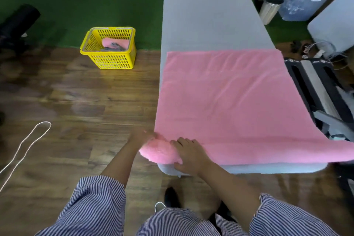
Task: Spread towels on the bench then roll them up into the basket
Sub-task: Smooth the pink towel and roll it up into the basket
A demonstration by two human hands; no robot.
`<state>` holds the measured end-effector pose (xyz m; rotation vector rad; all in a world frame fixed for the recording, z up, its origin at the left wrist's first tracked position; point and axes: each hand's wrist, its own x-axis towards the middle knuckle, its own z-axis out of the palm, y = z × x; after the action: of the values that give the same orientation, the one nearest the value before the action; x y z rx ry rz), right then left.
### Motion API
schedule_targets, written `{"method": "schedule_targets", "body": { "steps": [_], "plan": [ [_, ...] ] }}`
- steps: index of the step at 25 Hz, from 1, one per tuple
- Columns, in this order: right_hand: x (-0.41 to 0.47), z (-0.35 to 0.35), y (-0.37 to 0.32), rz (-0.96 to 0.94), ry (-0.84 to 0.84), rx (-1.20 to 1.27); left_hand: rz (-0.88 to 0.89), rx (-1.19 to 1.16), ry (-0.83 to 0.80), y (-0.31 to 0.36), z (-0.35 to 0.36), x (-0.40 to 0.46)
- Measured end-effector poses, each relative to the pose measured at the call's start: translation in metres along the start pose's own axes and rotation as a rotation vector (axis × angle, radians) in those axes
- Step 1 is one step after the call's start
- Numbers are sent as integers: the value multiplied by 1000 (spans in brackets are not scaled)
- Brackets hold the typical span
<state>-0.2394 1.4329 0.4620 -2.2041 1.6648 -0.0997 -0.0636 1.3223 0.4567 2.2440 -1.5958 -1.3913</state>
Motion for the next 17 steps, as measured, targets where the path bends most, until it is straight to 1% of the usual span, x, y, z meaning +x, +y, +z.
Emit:
{"method": "schedule_targets", "body": {
  "steps": [1,2,4,7,9,11,14,16,17],
  "plan": [
    [-2,0,0,14,0,12,-37,8,-72,-2,2,3],
    [-5,-1,0,16,3,21,-46,-2,-111,-2,5,5],
    [-7,-3,0,17,6,34,-15,15,-131,1,10,6],
    [-6,-11,-1,12,-22,32,32,127,-128,-4,5,8],
    [-6,-20,3,42,-56,46,22,34,-95,-17,-3,15],
    [-6,-24,9,114,-122,97,-18,-145,-104,-27,-7,16],
    [-2,-20,7,106,-228,65,-66,-333,-138,-30,-3,6],
    [3,-13,2,88,-242,29,-129,-373,-199,-35,-1,2],
    [6,-10,0,88,-244,74,-140,-371,-215,-39,-1,4]
  ]
}}
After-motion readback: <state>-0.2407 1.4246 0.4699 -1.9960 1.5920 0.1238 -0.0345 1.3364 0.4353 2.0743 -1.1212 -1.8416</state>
